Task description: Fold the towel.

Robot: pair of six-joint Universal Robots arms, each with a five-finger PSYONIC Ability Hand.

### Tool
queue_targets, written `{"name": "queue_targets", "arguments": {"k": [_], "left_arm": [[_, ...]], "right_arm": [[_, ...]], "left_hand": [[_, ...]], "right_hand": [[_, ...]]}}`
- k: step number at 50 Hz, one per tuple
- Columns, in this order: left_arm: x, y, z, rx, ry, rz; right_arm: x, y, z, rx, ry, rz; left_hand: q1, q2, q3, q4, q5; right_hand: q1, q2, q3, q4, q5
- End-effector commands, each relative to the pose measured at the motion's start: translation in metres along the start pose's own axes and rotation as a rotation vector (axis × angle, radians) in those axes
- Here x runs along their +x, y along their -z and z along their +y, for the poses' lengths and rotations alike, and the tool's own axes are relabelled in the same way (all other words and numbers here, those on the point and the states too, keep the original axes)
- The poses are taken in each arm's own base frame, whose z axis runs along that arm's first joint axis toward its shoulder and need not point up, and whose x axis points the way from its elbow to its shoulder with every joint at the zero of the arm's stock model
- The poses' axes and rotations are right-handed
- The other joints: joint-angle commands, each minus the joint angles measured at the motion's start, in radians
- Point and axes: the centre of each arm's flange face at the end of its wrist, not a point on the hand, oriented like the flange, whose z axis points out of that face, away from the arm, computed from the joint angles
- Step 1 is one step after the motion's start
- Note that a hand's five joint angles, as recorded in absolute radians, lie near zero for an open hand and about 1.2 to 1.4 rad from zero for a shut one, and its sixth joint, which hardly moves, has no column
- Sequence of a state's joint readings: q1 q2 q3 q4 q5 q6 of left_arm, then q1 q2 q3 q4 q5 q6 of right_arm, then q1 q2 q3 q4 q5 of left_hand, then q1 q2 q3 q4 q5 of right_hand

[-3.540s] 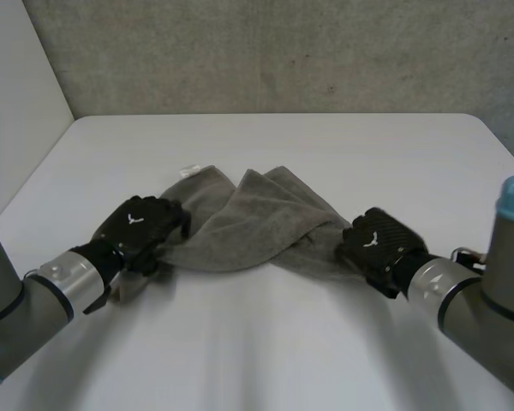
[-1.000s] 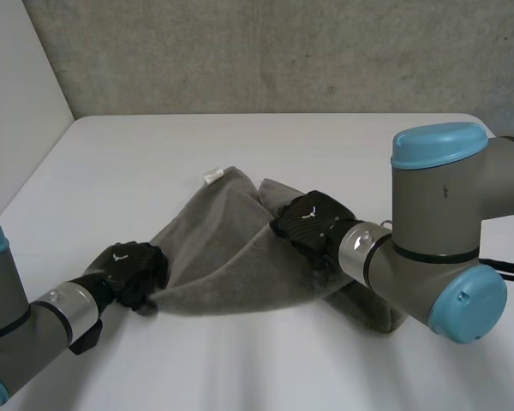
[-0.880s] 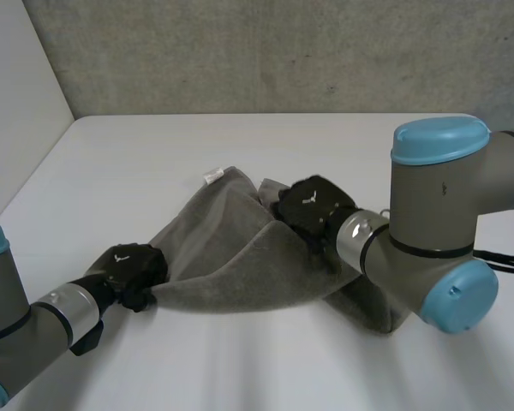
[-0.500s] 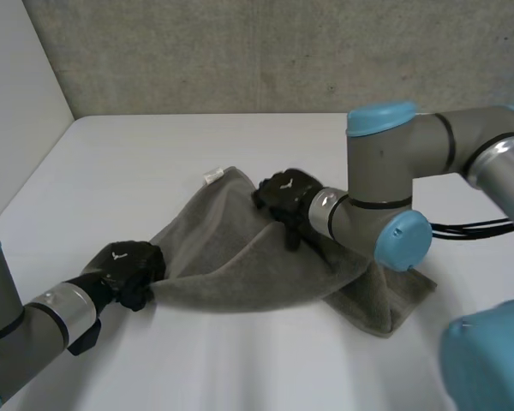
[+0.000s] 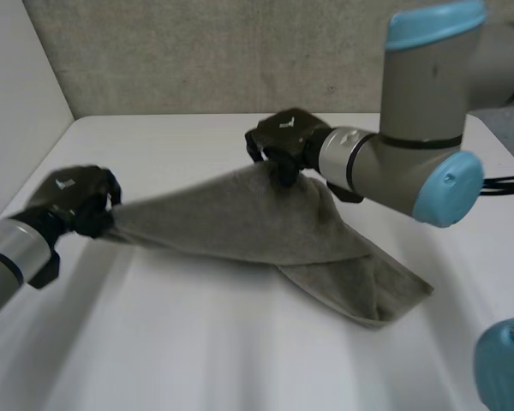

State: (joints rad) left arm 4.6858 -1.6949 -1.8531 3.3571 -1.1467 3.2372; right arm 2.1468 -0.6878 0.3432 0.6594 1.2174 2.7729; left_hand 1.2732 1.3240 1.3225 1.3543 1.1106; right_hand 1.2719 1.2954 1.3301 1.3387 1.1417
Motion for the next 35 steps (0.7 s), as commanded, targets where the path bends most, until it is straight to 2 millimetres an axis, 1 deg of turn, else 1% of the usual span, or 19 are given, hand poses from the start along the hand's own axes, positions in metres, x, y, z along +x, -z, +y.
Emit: {"name": "queue_targets", "arguments": {"k": [1,4,5,7,8,10,14,16,18,19,21,22,24,25,26,30,33,34,35], "left_arm": [[-0.023,0.005,-0.029,0.081,0.094,-0.062],[-0.026,0.013,-0.045,0.131,0.086,-0.055],[-0.026,0.017,-0.053,0.156,0.074,-0.047],[-0.029,0.02,-0.06,0.18,0.063,-0.043],[-0.029,0.02,-0.06,0.18,0.063,-0.042],[-0.032,0.023,-0.073,0.221,0.037,-0.029],[-0.032,0.022,-0.088,0.264,0.021,-0.02],[-0.035,0.016,-0.097,0.289,0.051,-0.006],[-0.034,0.007,-0.097,0.282,0.09,0.017],[-0.034,0.006,-0.097,0.282,0.091,0.018],[-0.024,-0.019,-0.092,0.254,0.161,0.086],[-0.024,-0.019,-0.092,0.254,0.161,0.086],[-0.01,-0.043,-0.084,0.221,0.201,0.14],[-0.01,-0.043,-0.084,0.221,0.201,0.14],[-0.004,-0.052,-0.081,0.209,0.208,0.155],[0.006,-0.069,-0.076,0.191,0.212,0.172],[0.004,-0.083,-0.086,0.229,0.2,0.172],[0.0,-0.091,-0.094,0.263,0.188,0.158],[-0.007,-0.099,-0.108,0.315,0.175,0.127]], "right_arm": [[0.004,0.027,-0.019,-0.008,0.002,0.037],[0.007,0.048,-0.027,-0.031,0.014,0.047],[0.007,0.048,-0.027,-0.031,0.014,0.047],[0.014,0.067,-0.04,-0.015,0.059,0.076],[0.014,0.067,-0.04,-0.014,0.059,0.076],[0.019,0.078,-0.056,0.04,0.095,0.109],[0.021,0.076,-0.066,0.109,0.123,0.133],[0.022,0.071,-0.067,0.138,0.139,0.142],[0.027,0.054,-0.061,0.173,0.16,0.162],[0.027,0.054,-0.06,0.173,0.16,0.162],[0.029,0.035,-0.052,0.198,0.169,0.185],[0.029,0.035,-0.052,0.198,0.169,0.185],[0.03,0.027,-0.048,0.203,0.171,0.199],[0.029,0.018,-0.042,0.2,0.172,0.207],[0.029,0.012,-0.037,0.188,0.168,0.214],[0.027,0.001,-0.031,0.192,0.171,0.223],[0.035,-0.011,-0.041,0.289,0.21,0.273],[0.043,-0.019,-0.05,0.383,0.234,0.321],[0.043,-0.019,-0.05,0.384,0.235,0.321]], "left_hand": [[0.123,0.072,0.074,0.042,0.111],[0.123,0.072,0.074,0.042,0.111],[0.123,0.072,0.074,0.042,0.111],[0.123,0.072,0.074,0.042,0.111],[0.123,0.072,0.074,0.042,0.111],[0.123,0.072,0.074,0.042,0.111],[0.123,0.072,0.074,0.042,0.111],[0.123,0.072,0.074,0.042,0.111],[0.123,0.072,0.074,0.042,0.111],[0.123,0.072,0.074,0.042,0.111],[0.123,0.072,0.074,0.042,0.111],[0.123,0.072,0.074,0.042,0.111],[0.123,0.072,0.074,0.042,0.111],[0.123,0.072,0.074,0.042,0.111],[0.123,0.072,0.074,0.042,0.111],[0.123,0.072,0.074,0.042,0.111],[0.123,0.072,0.074,0.042,0.111],[0.123,0.072,0.074,0.042,0.111],[0.123,0.072,0.074,0.042,0.111]], "right_hand": [[0.124,0.101,0.066,0.058,0.08],[0.124,0.101,0.066,0.058,0.08],[0.124,0.101,0.066,0.058,0.08],[0.124,0.101,0.066,0.058,0.08],[0.124,0.101,0.066,0.058,0.08],[0.124,0.101,0.066,0.058,0.08],[0.124,0.101,0.066,0.058,0.08],[0.124,0.101,0.066,0.058,0.08],[0.124,0.101,0.066,0.058,0.08],[0.124,0.101,0.066,0.058,0.08],[0.124,0.101,0.066,0.058,0.08],[0.124,0.101,0.066,0.058,0.08],[0.124,0.101,0.066,0.058,0.08],[0.124,0.101,0.066,0.058,0.08],[0.124,0.101,0.066,0.058,0.08],[0.124,0.101,0.066,0.058,0.08],[0.124,0.101,0.066,0.058,0.08],[0.124,0.101,0.066,0.058,0.08],[0.124,0.101,0.066,0.058,0.08]]}}
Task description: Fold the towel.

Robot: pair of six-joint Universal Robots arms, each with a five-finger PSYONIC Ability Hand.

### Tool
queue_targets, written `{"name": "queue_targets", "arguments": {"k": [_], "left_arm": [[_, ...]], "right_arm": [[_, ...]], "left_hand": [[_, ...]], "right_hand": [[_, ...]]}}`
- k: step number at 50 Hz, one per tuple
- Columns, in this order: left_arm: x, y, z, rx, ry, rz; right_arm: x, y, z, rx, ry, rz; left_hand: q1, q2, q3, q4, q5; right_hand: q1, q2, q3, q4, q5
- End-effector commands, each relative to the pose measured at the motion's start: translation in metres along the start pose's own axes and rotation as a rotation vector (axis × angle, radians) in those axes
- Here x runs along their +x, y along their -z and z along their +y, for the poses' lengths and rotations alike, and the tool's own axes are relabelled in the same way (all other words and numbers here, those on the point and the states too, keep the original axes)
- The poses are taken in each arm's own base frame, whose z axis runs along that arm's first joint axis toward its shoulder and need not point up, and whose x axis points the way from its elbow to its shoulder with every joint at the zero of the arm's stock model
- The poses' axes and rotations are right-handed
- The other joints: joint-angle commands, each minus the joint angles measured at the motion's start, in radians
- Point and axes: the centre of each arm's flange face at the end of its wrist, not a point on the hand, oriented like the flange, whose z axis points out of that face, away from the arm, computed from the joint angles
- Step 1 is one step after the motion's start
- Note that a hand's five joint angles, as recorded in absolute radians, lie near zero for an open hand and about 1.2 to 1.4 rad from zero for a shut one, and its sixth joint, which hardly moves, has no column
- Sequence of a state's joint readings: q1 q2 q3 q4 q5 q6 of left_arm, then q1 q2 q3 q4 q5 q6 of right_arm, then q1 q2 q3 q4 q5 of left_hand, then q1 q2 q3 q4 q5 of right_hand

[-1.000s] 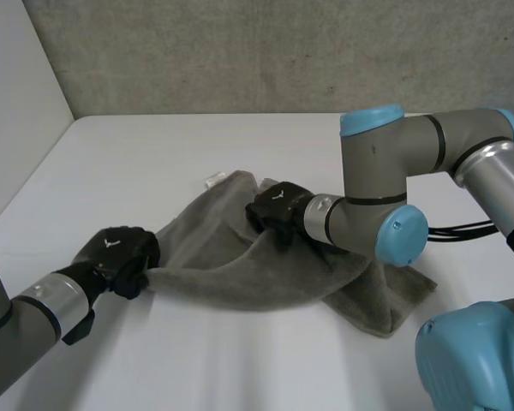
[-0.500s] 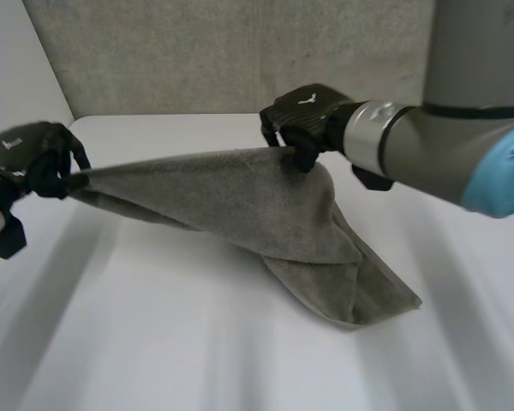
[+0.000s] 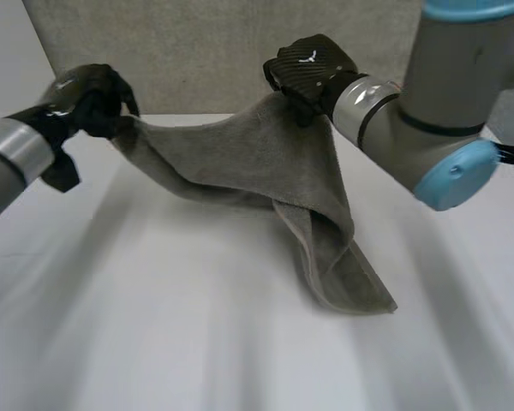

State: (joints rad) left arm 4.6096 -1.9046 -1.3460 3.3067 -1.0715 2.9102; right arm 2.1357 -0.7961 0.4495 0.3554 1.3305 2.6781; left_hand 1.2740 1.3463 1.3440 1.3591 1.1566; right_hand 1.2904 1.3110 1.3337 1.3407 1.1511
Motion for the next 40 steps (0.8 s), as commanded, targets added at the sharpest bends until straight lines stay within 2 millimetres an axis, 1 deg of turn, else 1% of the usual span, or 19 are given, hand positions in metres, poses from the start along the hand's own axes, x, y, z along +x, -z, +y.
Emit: {"name": "queue_targets", "arguments": {"k": [1,2,3,5,6,8,10,14,16,17,18,19,20,21,22,23,26,33,40], "left_arm": [[-0.008,-0.038,-0.021,0.106,-0.048,-0.023],[-0.01,-0.047,-0.041,0.181,-0.075,-0.056],[-0.01,-0.047,-0.042,0.182,-0.076,-0.056],[-0.003,-0.056,-0.087,0.346,-0.114,-0.108],[-0.003,-0.056,-0.087,0.346,-0.114,-0.108],[0.003,-0.052,-0.123,0.464,-0.13,-0.141],[0.007,-0.047,-0.137,0.503,-0.129,-0.144],[0.012,-0.04,-0.145,0.525,-0.136,-0.14],[0.008,-0.038,-0.124,0.466,-0.13,-0.152],[0.005,-0.039,-0.11,0.432,-0.123,-0.153],[0.005,-0.039,-0.11,0.432,-0.123,-0.153],[0.003,-0.04,-0.091,0.384,-0.117,-0.145],[0.003,-0.04,-0.091,0.383,-0.117,-0.145],[0.001,-0.039,-0.067,0.317,-0.104,-0.126],[0.0,-0.037,-0.044,0.249,-0.089,-0.103],[0.0,-0.037,-0.044,0.249,-0.089,-0.103],[0.001,-0.027,0.004,0.11,-0.056,-0.058],[0.0,0.005,0.076,-0.097,-0.124,-0.052],[-0.005,0.023,0.097,-0.178,-0.17,-0.073]], "right_arm": [[0.018,-0.036,-0.017,0.267,0.073,0.161],[0.027,-0.042,-0.031,0.374,0.097,0.221],[0.027,-0.042,-0.032,0.375,0.097,0.221],[0.045,-0.039,-0.07,0.578,0.127,0.332],[0.045,-0.039,-0.07,0.579,0.127,0.332],[0.05,-0.035,-0.086,0.644,0.131,0.371],[0.054,-0.025,-0.109,0.718,0.135,0.413],[0.047,-0.026,-0.099,0.657,0.134,0.375],[0.032,-0.029,-0.069,0.49,0.132,0.275],[0.032,-0.029,-0.069,0.489,0.132,0.275],[0.021,-0.029,-0.05,0.378,0.138,0.209],[0.009,-0.028,-0.03,0.259,0.15,0.144],[0.009,-0.028,-0.029,0.258,0.15,0.143],[-0.005,-0.026,-0.007,0.14,0.17,0.077],[-0.005,-0.026,-0.006,0.139,0.17,0.076],[-0.024,-0.021,0.018,0.003,0.203,-0.009],[-0.05,-0.008,0.042,-0.154,0.216,-0.14],[-0.064,0.004,0.067,-0.27,0.11,-0.202],[-0.074,0.014,0.079,-0.325,0.092,-0.236]], "left_hand": [[0.122,0.05,0.052,0.037,0.065],[0.122,0.05,0.052,0.037,0.065],[0.122,0.05,0.052,0.037,0.065],[0.122,0.05,0.052,0.037,0.065],[0.122,0.05,0.052,0.037,0.065],[0.122,0.05,0.052,0.037,0.065],[0.122,0.05,0.052,0.037,0.065],[0.122,0.05,0.052,0.037,0.065],[0.122,0.05,0.052,0.037,0.065],[0.122,0.05,0.052,0.037,0.065],[0.122,0.05,0.052,0.037,0.065],[0.122,0.05,0.052,0.037,0.065],[0.122,0.05,0.052,0.037,0.065],[0.122,0.05,0.052,0.037,0.065],[0.122,0.05,0.052,0.037,0.065],[0.122,0.05,0.052,0.037,0.065],[0.122,0.05,0.052,0.037,0.065],[0.122,0.05,0.052,0.037,0.065],[0.122,0.05,0.052,0.037,0.065]], "right_hand": [[0.106,0.085,0.063,0.056,0.071],[0.106,0.085,0.063,0.056,0.071],[0.106,0.085,0.063,0.056,0.071],[0.106,0.085,0.063,0.056,0.071],[0.106,0.085,0.063,0.056,0.071],[0.106,0.085,0.063,0.056,0.071],[0.106,0.085,0.063,0.056,0.071],[0.106,0.085,0.063,0.056,0.071],[0.106,0.085,0.063,0.056,0.071],[0.106,0.085,0.063,0.056,0.071],[0.106,0.085,0.063,0.056,0.071],[0.106,0.085,0.063,0.056,0.071],[0.106,0.085,0.063,0.056,0.071],[0.106,0.085,0.063,0.056,0.071],[0.106,0.085,0.063,0.056,0.071],[0.106,0.085,0.063,0.056,0.071],[0.106,0.085,0.063,0.056,0.071],[0.106,0.085,0.063,0.056,0.071],[0.106,0.085,0.063,0.056,0.071]]}}
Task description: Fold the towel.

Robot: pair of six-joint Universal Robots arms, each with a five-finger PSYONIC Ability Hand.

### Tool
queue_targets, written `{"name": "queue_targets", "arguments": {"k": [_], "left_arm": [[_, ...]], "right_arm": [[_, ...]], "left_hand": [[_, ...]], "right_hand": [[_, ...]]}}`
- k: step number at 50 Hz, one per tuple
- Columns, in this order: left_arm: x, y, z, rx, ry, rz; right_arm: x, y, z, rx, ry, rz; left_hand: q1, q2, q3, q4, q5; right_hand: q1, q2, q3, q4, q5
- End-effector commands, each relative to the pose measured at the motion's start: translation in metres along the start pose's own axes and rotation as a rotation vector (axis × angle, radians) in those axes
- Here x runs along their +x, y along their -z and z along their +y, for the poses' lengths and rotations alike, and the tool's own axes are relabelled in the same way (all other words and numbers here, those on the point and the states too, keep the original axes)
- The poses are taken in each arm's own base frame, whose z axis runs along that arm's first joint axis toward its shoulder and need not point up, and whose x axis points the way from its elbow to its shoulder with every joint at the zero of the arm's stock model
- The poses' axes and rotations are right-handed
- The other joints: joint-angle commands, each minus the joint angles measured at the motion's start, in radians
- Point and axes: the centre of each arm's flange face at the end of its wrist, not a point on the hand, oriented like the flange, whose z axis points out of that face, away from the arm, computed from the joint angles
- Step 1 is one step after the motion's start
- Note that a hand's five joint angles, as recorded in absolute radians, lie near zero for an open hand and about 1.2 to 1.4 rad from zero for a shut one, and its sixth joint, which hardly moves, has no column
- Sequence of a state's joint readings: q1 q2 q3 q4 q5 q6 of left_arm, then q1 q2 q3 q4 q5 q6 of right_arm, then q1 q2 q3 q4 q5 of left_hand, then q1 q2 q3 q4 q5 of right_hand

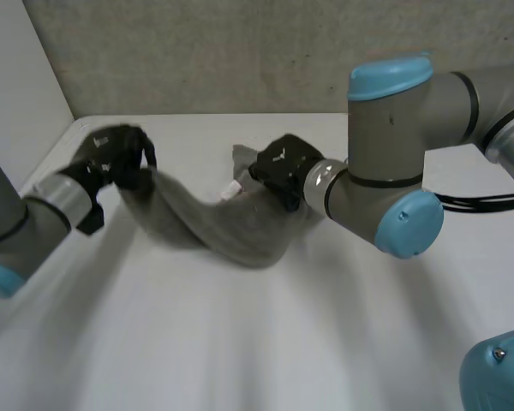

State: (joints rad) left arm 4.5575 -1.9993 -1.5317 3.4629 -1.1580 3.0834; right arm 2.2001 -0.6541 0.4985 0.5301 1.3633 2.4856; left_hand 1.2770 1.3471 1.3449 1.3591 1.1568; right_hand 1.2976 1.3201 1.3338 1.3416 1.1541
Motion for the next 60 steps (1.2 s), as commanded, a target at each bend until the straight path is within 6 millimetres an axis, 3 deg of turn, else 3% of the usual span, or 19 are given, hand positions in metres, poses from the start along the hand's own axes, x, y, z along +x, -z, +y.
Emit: {"name": "queue_targets", "arguments": {"k": [1,8,9,10,11,12,13,19,21,22,24,29,35,37,43,60], "left_arm": [[-0.003,0.017,0.023,-0.08,-0.05,-0.024],[-0.006,0.026,0.012,-0.062,-0.055,-0.045],[-0.007,0.029,0.008,-0.052,-0.059,-0.051],[-0.008,0.031,0.004,-0.043,-0.062,-0.056],[-0.009,0.033,0.001,-0.036,-0.065,-0.062],[-0.009,0.033,0.001,-0.036,-0.065,-0.062],[-0.01,0.035,-0.001,-0.03,-0.067,-0.068],[-0.013,0.045,-0.008,-0.018,-0.071,-0.089],[-0.012,0.048,-0.009,-0.015,-0.072,-0.092],[-0.012,0.048,-0.009,-0.015,-0.072,-0.092],[-0.013,0.052,-0.012,-0.01,-0.075,-0.101],[-0.013,0.056,-0.014,-0.006,-0.077,-0.1],[-0.015,0.056,-0.013,-0.01,-0.072,-0.089],[-0.017,0.056,-0.013,-0.009,-0.07,-0.095],[-0.02,0.055,-0.014,-0.003,-0.071,-0.1],[-0.023,0.054,-0.017,0.002,-0.07,-0.11]], "right_arm": [[-0.013,0.005,0.013,-0.047,-0.039,-0.037],[-0.023,0.014,0.023,-0.097,-0.053,-0.075],[-0.025,0.018,0.024,-0.107,-0.058,-0.084],[-0.025,0.022,0.025,-0.11,-0.062,-0.083],[-0.025,0.022,0.025,-0.11,-0.062,-0.083],[-0.024,0.026,0.025,-0.11,-0.065,-0.075],[-0.022,0.029,0.025,-0.101,-0.064,-0.064],[-0.006,0.038,0.019,-0.046,-0.068,0.01],[0.015,0.045,0.015,-0.008,-0.108,0.083],[0.015,0.045,0.015,-0.008,-0.108,0.084],[0.037,0.049,0.018,0.006,-0.163,0.146],[0.06,0.05,0.037,-0.028,-0.235,0.201],[0.063,0.047,0.063,-0.087,-0.29,0.206],[0.063,0.041,0.086,-0.121,-0.326,0.223],[0.066,0.035,0.118,-0.16,-0.411,0.256],[0.056,0.0,0.151,-0.105,-0.588,0.285]], "left_hand": [[0.119,0.049,0.051,0.037,0.065],[0.119,0.049,0.051,0.037,0.065],[0.119,0.049,0.051,0.037,0.065],[0.119,0.049,0.051,0.037,0.065],[0.119,0.049,0.051,0.037,0.065],[0.119,0.049,0.051,0.037,0.065],[0.119,0.049,0.051,0.037,0.065],[0.119,0.049,0.051,0.037,0.065],[0.119,0.049,0.051,0.037,0.065],[0.119,0.049,0.051,0.037,0.065],[0.119,0.049,0.051,0.037,0.065],[0.119,0.049,0.051,0.037,0.065],[0.119,0.049,0.051,0.037,0.065],[0.119,0.049,0.051,0.037,0.065],[0.119,0.049,0.051,0.037,0.065],[0.119,0.049,0.051,0.037,0.065]], "right_hand": [[0.099,0.076,0.062,0.055,0.068],[0.099,0.076,0.062,0.055,0.068],[-0.147,-0.17,-0.184,-0.191,-0.178],[-0.533,-0.556,-0.57,-0.577,-0.565],[-0.537,-0.56,-0.574,-0.581,-0.568],[-0.79,-0.813,-0.826,-0.834,-0.821],[-0.848,-0.871,-0.884,-0.892,-0.879],[-0.898,-0.921,-0.935,-0.942,-0.93],[-0.901,-0.924,-0.938,-0.945,-0.932],[-0.901,-0.924,-0.938,-0.945,-0.932],[-0.899,-0.921,-0.935,-0.942,-0.93],[-0.896,-0.918,-0.932,-0.94,-0.927],[-0.869,-0.892,-0.905,-0.913,-0.9],[-0.857,-0.88,-0.894,-0.901,-0.888],[-0.857,-0.88,-0.894,-0.901,-0.888],[-0.763,-0.786,-0.8,-0.807,-0.794]]}}
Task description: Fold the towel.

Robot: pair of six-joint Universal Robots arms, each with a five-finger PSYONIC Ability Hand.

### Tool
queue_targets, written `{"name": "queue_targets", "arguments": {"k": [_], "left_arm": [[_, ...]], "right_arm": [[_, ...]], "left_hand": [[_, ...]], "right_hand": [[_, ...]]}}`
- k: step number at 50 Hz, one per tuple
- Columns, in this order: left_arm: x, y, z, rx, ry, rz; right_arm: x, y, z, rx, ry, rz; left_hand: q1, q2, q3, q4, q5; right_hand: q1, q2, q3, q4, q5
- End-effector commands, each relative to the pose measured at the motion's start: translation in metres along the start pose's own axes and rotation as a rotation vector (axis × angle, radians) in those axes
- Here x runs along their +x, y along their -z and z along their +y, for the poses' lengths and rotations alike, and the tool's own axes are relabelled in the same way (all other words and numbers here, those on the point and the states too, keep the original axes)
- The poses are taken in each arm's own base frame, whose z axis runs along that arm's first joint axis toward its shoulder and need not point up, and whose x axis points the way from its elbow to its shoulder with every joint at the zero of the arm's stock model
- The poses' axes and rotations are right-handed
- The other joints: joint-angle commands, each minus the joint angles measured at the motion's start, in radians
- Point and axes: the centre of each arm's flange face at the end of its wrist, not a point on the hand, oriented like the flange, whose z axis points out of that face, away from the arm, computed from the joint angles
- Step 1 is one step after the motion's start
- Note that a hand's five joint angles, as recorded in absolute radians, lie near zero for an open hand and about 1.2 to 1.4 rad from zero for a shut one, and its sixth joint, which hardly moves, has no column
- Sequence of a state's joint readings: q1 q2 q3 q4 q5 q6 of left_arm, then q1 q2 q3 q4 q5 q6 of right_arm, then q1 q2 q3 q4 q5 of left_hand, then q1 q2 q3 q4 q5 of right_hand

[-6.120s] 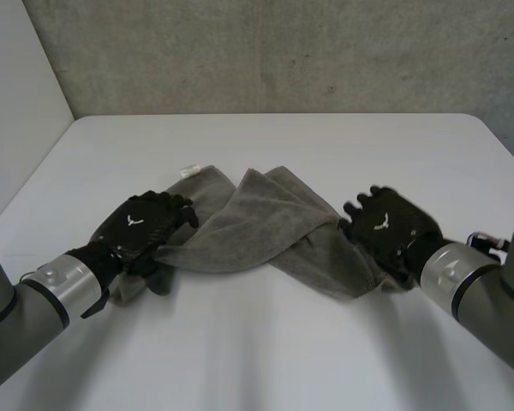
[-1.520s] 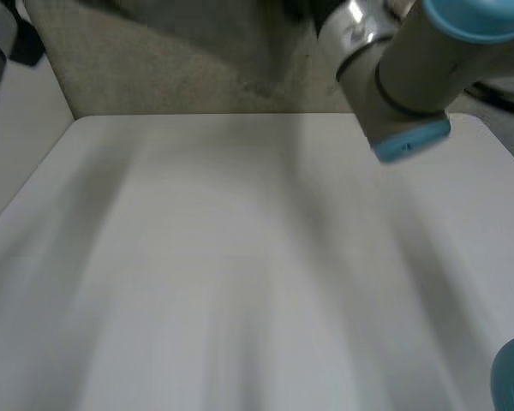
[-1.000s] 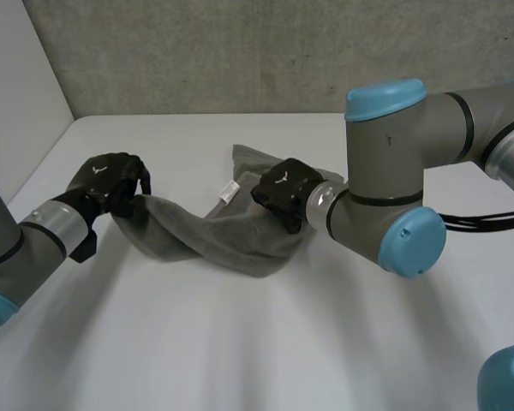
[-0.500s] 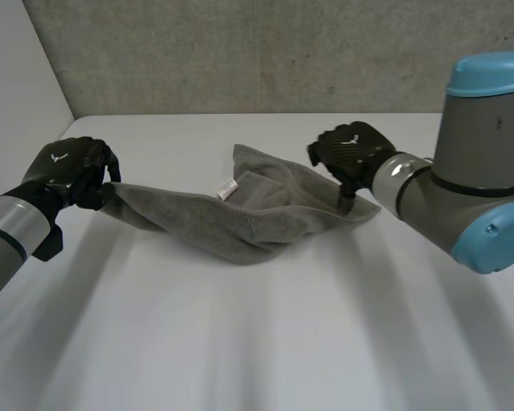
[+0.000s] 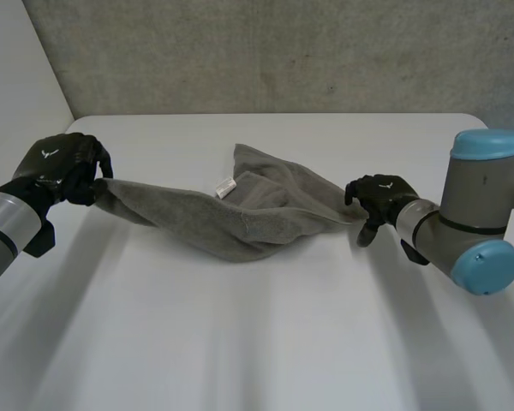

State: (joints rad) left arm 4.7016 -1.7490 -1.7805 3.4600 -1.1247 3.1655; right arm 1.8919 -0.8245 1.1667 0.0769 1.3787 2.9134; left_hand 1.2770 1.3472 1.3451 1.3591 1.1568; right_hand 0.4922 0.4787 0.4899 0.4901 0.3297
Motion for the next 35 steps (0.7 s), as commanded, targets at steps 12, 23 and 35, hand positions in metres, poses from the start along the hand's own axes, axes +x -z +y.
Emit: {"name": "queue_targets", "arguments": {"k": [12,23,35], "left_arm": [[0.001,0.001,0.0,-0.004,0.006,0.0],[0.001,0.0,-0.003,0.004,0.003,0.0],[-0.008,-0.005,-0.057,0.129,0.018,-0.013]], "right_arm": [[-0.016,-0.048,0.019,0.07,-0.095,-0.017],[-0.007,-0.044,-0.014,0.156,-0.1,0.011],[0.057,0.053,-0.139,0.441,-0.04,0.15]], "left_hand": [[0.119,0.049,0.051,0.037,0.065],[0.119,0.049,0.051,0.037,0.065],[0.119,0.049,0.051,0.037,0.065]], "right_hand": [[0.244,0.258,0.247,0.246,0.232],[0.904,0.918,0.906,0.906,0.892],[0.904,0.918,0.906,0.906,0.892]]}}
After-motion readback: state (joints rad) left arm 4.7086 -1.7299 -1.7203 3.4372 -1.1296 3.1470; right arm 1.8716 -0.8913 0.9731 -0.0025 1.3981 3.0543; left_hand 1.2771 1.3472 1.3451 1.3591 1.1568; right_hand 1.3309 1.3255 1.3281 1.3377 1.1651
